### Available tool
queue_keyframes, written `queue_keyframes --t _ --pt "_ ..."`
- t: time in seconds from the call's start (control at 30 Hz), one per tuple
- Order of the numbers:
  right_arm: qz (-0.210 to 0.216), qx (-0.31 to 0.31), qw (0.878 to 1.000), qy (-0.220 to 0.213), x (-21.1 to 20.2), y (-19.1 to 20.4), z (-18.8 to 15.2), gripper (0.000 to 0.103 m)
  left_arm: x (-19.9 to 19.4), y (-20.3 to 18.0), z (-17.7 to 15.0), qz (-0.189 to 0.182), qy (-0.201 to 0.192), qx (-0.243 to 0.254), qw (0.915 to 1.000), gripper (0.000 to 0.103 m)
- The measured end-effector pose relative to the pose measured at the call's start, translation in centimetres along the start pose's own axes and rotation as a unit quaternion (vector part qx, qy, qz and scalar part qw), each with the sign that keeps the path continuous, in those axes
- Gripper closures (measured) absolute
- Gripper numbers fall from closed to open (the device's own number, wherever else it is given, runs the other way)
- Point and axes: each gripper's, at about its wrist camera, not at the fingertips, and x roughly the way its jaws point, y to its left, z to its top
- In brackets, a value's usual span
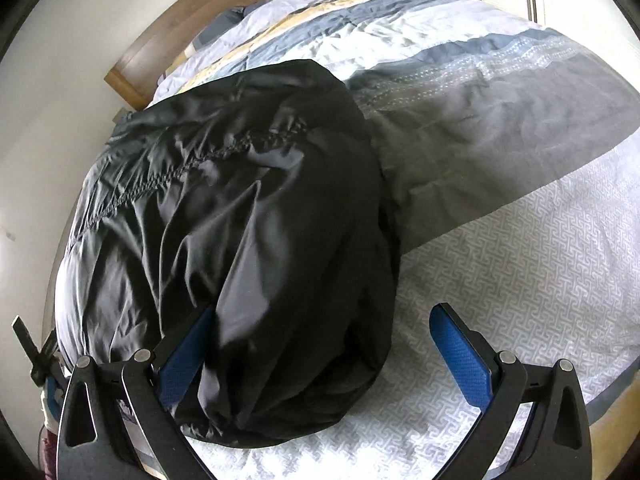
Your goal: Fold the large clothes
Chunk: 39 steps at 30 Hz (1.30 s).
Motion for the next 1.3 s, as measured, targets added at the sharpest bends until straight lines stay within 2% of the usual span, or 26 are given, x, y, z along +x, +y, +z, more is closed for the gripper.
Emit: queue_keyframes --t 0.3,0.5,0.7,0.83,1.0,1.1,1.23,1.3 --pt "-0.023 -0.027 0.999 -0.005 -0.1 0.0 0.1 0.001 1.5 0.2 0.2 -0.005 0.020 -0.007 0.9998 0.023" --pt "-0.030 -0.036 0.999 -0.009 -0.6 0.3 0.3 0.001 2.3 2.1 0.4 -0.062 0.050 -0.061 0.9949 0.023" --pt "-0.005 -0.004 1.000 -0.023 -2.0 -0.9 0.8 0.001 3.1 4.0 0.5 -0.105 0.079 -0.107 0.9856 0.023" --pt "0.009 0.022 1.000 -0.015 -2.1 -1.9 1.1 0.001 3.8 4.7 0.2 -0.130 0.092 -0.132 0.9784 0.023" --pt "0.062 0.080 0.995 0.008 -1.2 -3.6 1.5 0.001 5.0 5.4 -0.1 -0.162 0.112 -0.160 0.9674 0.023" --pt "0.092 0.113 0.989 0.027 0.0 -4.7 1.9 0.000 5.8 5.9 -0.2 -0.189 0.121 -0.176 0.9584 0.023" --pt "0.114 0.129 0.983 0.060 2.5 -5.3 2.5 0.001 7.2 6.1 -0.5 -0.237 0.137 -0.206 0.9397 0.023" --pt "0.131 0.136 0.979 0.076 4.0 -5.2 2.5 0.001 7.9 6.0 -0.6 -0.250 0.142 -0.209 0.9348 0.023"
